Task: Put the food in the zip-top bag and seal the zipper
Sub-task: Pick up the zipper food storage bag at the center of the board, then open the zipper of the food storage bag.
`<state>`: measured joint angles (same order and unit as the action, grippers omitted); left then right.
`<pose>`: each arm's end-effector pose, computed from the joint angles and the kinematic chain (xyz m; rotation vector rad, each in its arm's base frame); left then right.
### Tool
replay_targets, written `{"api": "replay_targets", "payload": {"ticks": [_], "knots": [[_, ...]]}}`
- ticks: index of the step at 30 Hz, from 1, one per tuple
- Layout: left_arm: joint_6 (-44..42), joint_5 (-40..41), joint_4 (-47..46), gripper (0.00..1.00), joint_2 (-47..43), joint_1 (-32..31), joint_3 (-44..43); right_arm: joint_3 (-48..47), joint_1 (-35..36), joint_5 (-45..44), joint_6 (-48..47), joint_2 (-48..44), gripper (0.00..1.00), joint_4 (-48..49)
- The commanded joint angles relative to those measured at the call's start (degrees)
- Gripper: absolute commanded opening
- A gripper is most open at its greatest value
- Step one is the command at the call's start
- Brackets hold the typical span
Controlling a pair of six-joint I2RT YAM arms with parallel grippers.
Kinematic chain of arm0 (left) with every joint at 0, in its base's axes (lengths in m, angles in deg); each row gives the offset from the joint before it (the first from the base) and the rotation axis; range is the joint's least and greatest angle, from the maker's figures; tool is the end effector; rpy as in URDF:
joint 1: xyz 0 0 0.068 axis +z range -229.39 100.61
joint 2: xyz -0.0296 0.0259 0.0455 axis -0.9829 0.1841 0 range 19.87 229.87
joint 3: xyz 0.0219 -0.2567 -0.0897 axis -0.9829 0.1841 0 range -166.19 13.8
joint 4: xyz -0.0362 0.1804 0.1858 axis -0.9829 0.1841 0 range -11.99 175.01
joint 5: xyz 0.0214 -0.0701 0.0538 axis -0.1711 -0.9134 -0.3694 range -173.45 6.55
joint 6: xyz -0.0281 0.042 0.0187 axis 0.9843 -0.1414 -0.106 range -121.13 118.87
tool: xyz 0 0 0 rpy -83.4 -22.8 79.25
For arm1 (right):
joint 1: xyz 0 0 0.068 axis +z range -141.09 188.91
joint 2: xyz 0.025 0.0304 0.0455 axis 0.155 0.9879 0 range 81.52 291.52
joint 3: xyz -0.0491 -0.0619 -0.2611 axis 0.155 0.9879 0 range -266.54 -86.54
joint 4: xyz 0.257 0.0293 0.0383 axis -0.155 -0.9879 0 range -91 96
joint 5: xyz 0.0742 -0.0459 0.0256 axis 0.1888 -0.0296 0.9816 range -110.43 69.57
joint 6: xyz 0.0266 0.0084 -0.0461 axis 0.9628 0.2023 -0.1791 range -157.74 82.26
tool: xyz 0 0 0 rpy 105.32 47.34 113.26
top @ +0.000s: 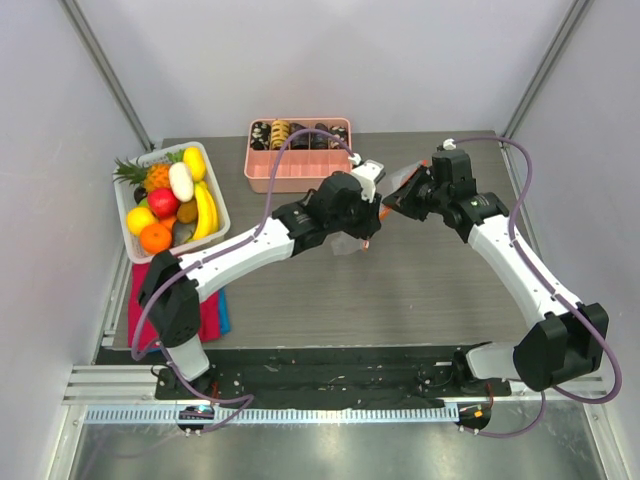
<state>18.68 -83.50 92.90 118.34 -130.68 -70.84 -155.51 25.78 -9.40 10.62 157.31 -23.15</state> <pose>0.2547 -0.3179 0.3217 0.5870 2.0809 -0.7453 0.2792 0.0918 0.3359 0.5183 2.2580 0.8242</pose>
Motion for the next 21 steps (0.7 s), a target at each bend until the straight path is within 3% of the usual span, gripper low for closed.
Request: {"api": "replay_targets", "payload": {"ticks": [1,4,5,8,11,12,16,21], "knots": [[2.7,-6.2,-1.2,0.14,0.0,1.4,-2.9,-1.3,0.1,-0.3,-1.4,-1.5,0.2,1.3],[6.2,-12.4,-2.4,0.0,-1.7,3.1,-1.3,-1.9,0.1,-0.9,-5.1,-2.8,0.37,1.4],[7.3,-13.5,-2.9,0.0,-2.5,4.1,-0.3,-2.0,0.0,-1.4,-6.9,-3.3,0.48,1.4],[12.0,-19.9,-6.0,0.0,-5.7,6.7,3.1,-2.7,-1.0,3.5,-16.0,-6.0,0.66,1.5],[17.5,-30.7,-12.6,0.0,-8.6,9.5,6.9,-1.8,-2.6,10.6,-24.0,-9.5,0.76,1.7],[21.1,-32.9,-14.6,0.0,-9.4,10.1,8.3,-1.0,-3.5,16.2,-24.7,-10.3,0.76,2.9],[28.9,-38.6,-25.9,0.0,-12.3,12.4,14.6,2.8,-7.4,24.6,-22.6,-12.7,0.69,6.6],[29.1,-39.1,-28.3,0.0,-14.4,12.5,16.3,3.3,-12.2,30.5,-11.9,-10.6,0.55,15.0]]}}
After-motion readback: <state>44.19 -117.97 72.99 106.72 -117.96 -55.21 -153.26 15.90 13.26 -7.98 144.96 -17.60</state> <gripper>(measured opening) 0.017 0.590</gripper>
